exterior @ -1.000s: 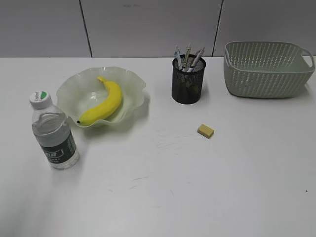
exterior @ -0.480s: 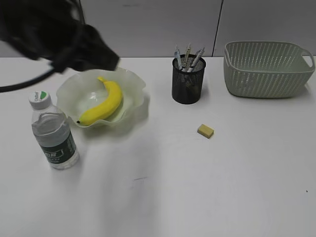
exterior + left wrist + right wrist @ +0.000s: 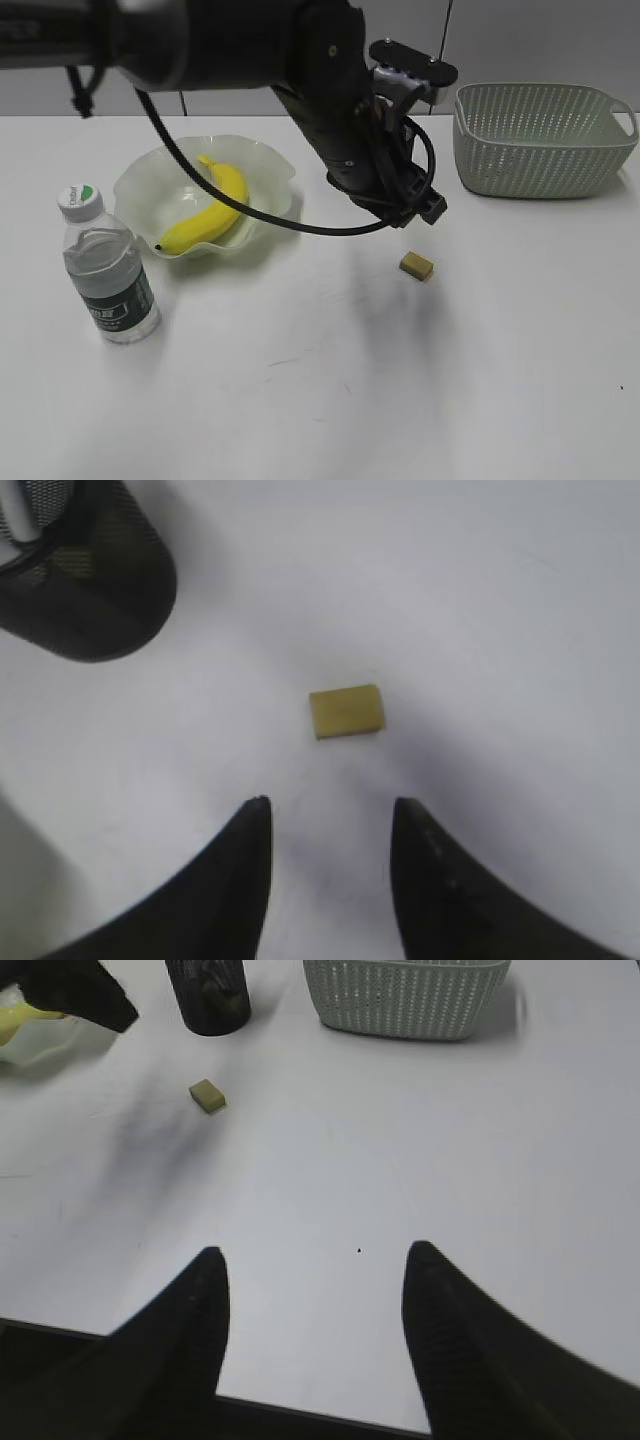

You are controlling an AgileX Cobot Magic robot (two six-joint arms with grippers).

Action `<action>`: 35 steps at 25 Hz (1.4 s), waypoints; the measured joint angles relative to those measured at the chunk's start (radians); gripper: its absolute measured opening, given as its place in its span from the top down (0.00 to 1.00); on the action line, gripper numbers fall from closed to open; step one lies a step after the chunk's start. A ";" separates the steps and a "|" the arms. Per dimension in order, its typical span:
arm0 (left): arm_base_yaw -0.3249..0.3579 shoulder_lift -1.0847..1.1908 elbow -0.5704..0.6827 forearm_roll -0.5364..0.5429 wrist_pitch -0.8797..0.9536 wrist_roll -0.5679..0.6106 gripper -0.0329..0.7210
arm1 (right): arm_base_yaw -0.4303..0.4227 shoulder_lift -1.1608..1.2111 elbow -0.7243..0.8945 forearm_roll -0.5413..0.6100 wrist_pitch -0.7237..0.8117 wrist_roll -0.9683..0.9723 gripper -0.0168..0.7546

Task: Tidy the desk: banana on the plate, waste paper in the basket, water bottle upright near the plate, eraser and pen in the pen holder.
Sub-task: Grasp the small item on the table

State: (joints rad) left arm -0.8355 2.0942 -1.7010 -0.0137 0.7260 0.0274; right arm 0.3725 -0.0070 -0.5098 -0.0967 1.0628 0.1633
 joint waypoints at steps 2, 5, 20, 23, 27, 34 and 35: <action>-0.006 0.057 -0.055 0.001 0.006 0.000 0.49 | 0.000 0.000 0.000 0.001 -0.003 0.000 0.40; -0.014 0.121 -0.116 0.002 0.006 -0.003 0.43 | 0.000 0.000 0.000 0.001 -0.008 0.001 0.41; -0.028 0.350 -0.288 0.112 -0.006 -0.168 0.41 | 0.000 0.000 0.000 0.002 -0.012 0.002 0.51; -0.028 0.358 -0.291 0.095 -0.010 -0.172 0.41 | 0.000 0.000 0.000 0.002 -0.013 0.002 0.51; -0.029 0.366 -0.292 0.073 -0.011 -0.175 0.44 | 0.000 0.000 0.000 0.002 -0.014 0.002 0.51; -0.033 0.361 -0.301 0.064 0.007 -0.176 0.74 | 0.000 0.000 0.000 0.002 -0.015 0.002 0.51; -0.034 0.357 -0.301 0.064 0.010 -0.177 0.74 | 0.000 0.000 0.000 0.003 -0.015 0.002 0.52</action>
State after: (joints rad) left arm -0.8697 2.4513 -2.0023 0.0503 0.7358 -0.1491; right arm 0.3725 -0.0070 -0.5098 -0.0935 1.0482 0.1654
